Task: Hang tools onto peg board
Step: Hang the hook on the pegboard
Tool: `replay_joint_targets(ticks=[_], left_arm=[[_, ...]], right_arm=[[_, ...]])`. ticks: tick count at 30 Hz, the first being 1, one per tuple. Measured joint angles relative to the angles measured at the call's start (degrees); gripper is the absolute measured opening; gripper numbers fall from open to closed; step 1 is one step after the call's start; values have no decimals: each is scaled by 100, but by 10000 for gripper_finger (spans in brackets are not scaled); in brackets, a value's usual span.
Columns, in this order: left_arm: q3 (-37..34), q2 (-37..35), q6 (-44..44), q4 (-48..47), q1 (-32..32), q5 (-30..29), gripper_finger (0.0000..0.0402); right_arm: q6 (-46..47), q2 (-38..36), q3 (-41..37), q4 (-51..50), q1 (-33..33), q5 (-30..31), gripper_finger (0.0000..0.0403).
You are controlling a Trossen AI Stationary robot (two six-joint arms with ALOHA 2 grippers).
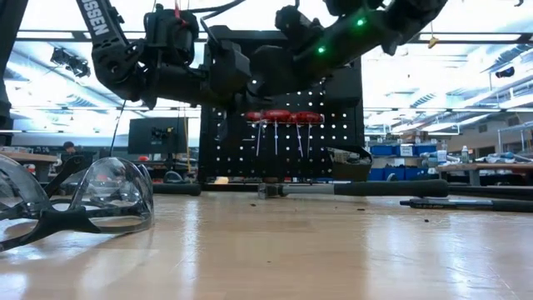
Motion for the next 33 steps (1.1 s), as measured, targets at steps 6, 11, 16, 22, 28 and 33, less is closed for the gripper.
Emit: replay_joint_targets(ticks=[6,11,16,22,28,33], left_arm=[[-39,-26,-132,8,-47,55,0],[-33,-28,-210,-13,-106,143,0],[-35,-29,-266,-14,-173,181,0],[-28,-31,-271,9,-176,196,0],[-31,-31,-306,-26,-181,187,0],[-35,-31,-814,-24,-184,175,13]], right_arm=[[273,154,130,36,-2,401,103],[414,164,130,40,4,502,103],[419,164,128,15,7,528,102],[399,164,128,-2,39,831,67],[439,164,125,-132,39,833,13],[557,164,125,-161,44,832,10]])
